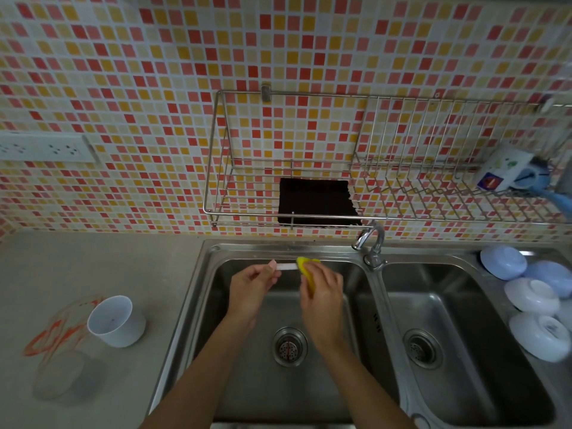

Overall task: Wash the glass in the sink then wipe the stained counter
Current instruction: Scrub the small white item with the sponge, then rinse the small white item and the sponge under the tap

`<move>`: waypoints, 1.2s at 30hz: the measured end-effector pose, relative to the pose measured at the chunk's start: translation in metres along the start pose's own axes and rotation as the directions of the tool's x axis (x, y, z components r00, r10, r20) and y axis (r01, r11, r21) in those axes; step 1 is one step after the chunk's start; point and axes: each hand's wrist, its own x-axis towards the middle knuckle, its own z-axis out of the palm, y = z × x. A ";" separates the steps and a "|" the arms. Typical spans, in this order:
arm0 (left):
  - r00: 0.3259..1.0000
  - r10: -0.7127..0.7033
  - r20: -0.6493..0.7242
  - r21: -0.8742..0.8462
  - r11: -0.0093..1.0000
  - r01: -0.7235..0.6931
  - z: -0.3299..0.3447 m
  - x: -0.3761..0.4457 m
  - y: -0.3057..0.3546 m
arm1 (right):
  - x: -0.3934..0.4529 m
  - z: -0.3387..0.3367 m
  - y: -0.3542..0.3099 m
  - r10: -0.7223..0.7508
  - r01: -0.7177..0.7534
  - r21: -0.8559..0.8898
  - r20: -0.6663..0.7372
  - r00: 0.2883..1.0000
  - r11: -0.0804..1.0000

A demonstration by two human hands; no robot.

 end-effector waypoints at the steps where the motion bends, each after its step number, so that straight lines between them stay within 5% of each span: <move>1: 1.000 0.016 0.001 0.051 0.999 -0.016 0.000 0.001 -0.003 | 0.000 0.000 0.007 0.036 -0.036 -0.006 0.025 0.999 0.999; 4: 0.999 0.035 0.024 0.180 0.983 -0.038 0.000 0.003 -0.014 | -0.006 -0.002 0.039 0.078 -0.072 -0.064 0.104 0.991 0.995; 6: 0.996 0.048 0.069 0.213 0.975 -0.062 0.003 0.003 -0.018 | -0.001 -0.009 0.071 0.230 -0.224 -0.069 0.090 0.969 0.972; 9: 0.981 0.072 0.180 0.319 0.939 -0.128 0.018 0.004 -0.018 | 0.019 -0.026 0.119 0.444 -0.443 -0.044 0.002 0.896 0.895; 14: 0.959 0.119 0.256 0.428 0.876 -0.223 0.056 0.017 -0.019 | 0.054 -0.032 0.178 0.619 -0.614 -0.081 0.076 0.782 0.785; 19: 0.953 0.119 0.279 0.403 0.886 -0.228 0.085 0.023 -0.022 | 0.057 -0.025 0.191 0.624 -0.631 -0.074 0.274 0.731 0.772; 36: 0.920 0.100 0.380 0.390 0.884 -0.257 0.146 0.039 -0.013 | 0.048 -0.020 0.185 0.515 -0.521 -0.052 0.264 0.816 0.852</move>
